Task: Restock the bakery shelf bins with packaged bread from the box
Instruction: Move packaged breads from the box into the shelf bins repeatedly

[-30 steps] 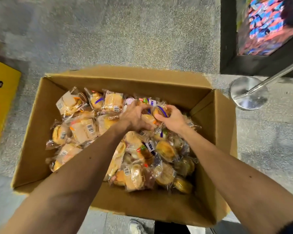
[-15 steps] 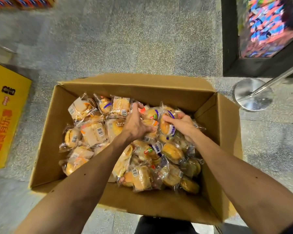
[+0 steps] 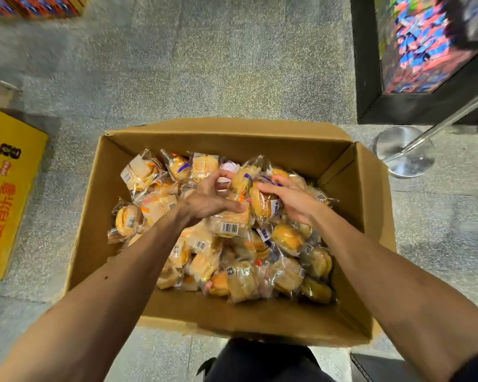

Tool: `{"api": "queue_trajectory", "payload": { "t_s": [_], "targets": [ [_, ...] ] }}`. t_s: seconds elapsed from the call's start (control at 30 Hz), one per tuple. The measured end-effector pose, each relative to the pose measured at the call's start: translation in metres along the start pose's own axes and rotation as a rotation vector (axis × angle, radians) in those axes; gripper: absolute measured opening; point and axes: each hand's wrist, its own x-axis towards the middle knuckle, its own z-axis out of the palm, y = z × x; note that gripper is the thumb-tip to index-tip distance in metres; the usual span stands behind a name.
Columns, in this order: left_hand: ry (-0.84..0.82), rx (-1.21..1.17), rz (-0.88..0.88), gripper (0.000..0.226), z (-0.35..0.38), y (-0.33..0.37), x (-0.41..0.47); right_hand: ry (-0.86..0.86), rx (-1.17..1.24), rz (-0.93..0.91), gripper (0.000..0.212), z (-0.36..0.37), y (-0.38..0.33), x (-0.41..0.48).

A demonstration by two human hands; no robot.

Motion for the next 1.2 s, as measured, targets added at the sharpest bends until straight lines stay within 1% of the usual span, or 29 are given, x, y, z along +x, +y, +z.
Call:
{"api": "queue_trajectory", "payload": {
  "t_s": [0.07, 0.1, 0.13, 0.2, 0.23, 0.27, 0.33, 0.43, 0.47, 0.53, 0.6, 0.67, 0.7, 0.73, 0.77, 0.8, 0.83, 0.9, 0.93, 1.0, 1.03, 1.1, 1.17, 1.2],
  "targets": [
    [-0.039, -0.013, 0.020, 0.076, -0.009, 0.004, -0.013, -0.040, 0.021, -0.028, 0.048, 0.012, -0.007, -0.014],
    [-0.069, -0.021, 0.025, 0.083, -0.014, 0.006, -0.020, -0.035, 0.029, -0.050, 0.041, 0.019, -0.011, -0.022],
    [-0.091, 0.007, 0.042, 0.089, -0.019, 0.007, -0.027, -0.027, 0.014, -0.080, 0.047, 0.025, -0.013, -0.029],
    [-0.111, 0.108, 0.096, 0.098, -0.029, 0.010, -0.043, -0.003, -0.031, -0.142, 0.070, 0.040, -0.018, -0.043],
    [-0.119, 0.146, 0.130, 0.098, -0.035, 0.013, -0.052, 0.005, -0.064, -0.175, 0.069, 0.049, -0.021, -0.054],
    [-0.146, 0.165, 0.168, 0.096, -0.041, 0.015, -0.060, 0.027, -0.097, -0.208, 0.064, 0.058, -0.023, -0.065],
    [-0.195, 0.173, 0.240, 0.084, -0.050, 0.019, -0.080, 0.094, -0.120, -0.272, 0.056, 0.079, -0.023, -0.090],
    [-0.206, 0.140, 0.328, 0.050, -0.055, 0.022, -0.116, 0.201, -0.075, -0.357, 0.057, 0.111, -0.007, -0.132],
    [-0.218, 0.159, 0.359, 0.043, -0.054, 0.020, -0.127, 0.245, -0.069, -0.377, 0.056, 0.120, 0.001, -0.148],
    [-0.249, 0.229, 0.421, 0.038, -0.048, 0.017, -0.151, 0.331, -0.066, -0.416, 0.060, 0.137, 0.016, -0.184],
    [-0.265, 0.287, 0.477, 0.038, -0.038, 0.017, -0.173, 0.400, -0.120, -0.449, 0.067, 0.148, 0.027, -0.224],
    [-0.318, 0.350, 0.501, 0.046, -0.022, 0.019, -0.194, 0.445, -0.203, -0.470, 0.062, 0.158, 0.041, -0.270],
    [-0.360, 0.391, 0.519, 0.052, -0.011, 0.022, -0.210, 0.471, -0.213, -0.471, 0.058, 0.161, 0.050, -0.292],
    [-0.403, 0.442, 0.544, 0.060, 0.002, 0.023, -0.220, 0.506, -0.208, -0.479, 0.059, 0.162, 0.062, -0.314],
    [-0.434, 0.486, 0.581, 0.063, 0.016, 0.025, -0.233, 0.543, -0.192, -0.491, 0.065, 0.162, 0.075, -0.334],
    [-0.462, 0.525, 0.613, 0.061, 0.033, 0.024, -0.241, 0.588, -0.159, -0.501, 0.071, 0.160, 0.091, -0.355],
    [-0.493, 0.568, 0.644, 0.056, 0.049, 0.025, -0.255, 0.634, -0.118, -0.511, 0.072, 0.158, 0.109, -0.376],
    [-0.573, 0.653, 0.665, 0.045, 0.091, 0.019, -0.283, 0.747, -0.049, -0.519, 0.064, 0.154, 0.150, -0.421],
    [-0.613, 0.690, 0.673, 0.045, 0.116, 0.014, -0.297, 0.808, -0.017, -0.522, 0.062, 0.153, 0.172, -0.448],
    [-0.683, 0.730, 0.715, 0.049, 0.169, 0.001, -0.335, 0.957, 0.086, -0.524, 0.068, 0.146, 0.227, -0.498],
    [-0.713, 0.737, 0.734, 0.045, 0.196, -0.009, -0.359, 1.018, 0.159, -0.534, 0.069, 0.143, 0.258, -0.524],
    [-0.767, 0.778, 0.777, 0.042, 0.254, -0.035, -0.397, 1.125, 0.248, -0.553, 0.061, 0.141, 0.325, -0.576],
    [-0.841, 0.837, 0.839, 0.044, 0.313, -0.069, -0.437, 1.182, 0.379, -0.523, 0.054, 0.142, 0.396, -0.626],
    [-0.885, 0.889, 0.859, 0.048, 0.341, -0.087, -0.456, 1.209, 0.465, -0.521, 0.044, 0.146, 0.430, -0.648]
  ]
}}
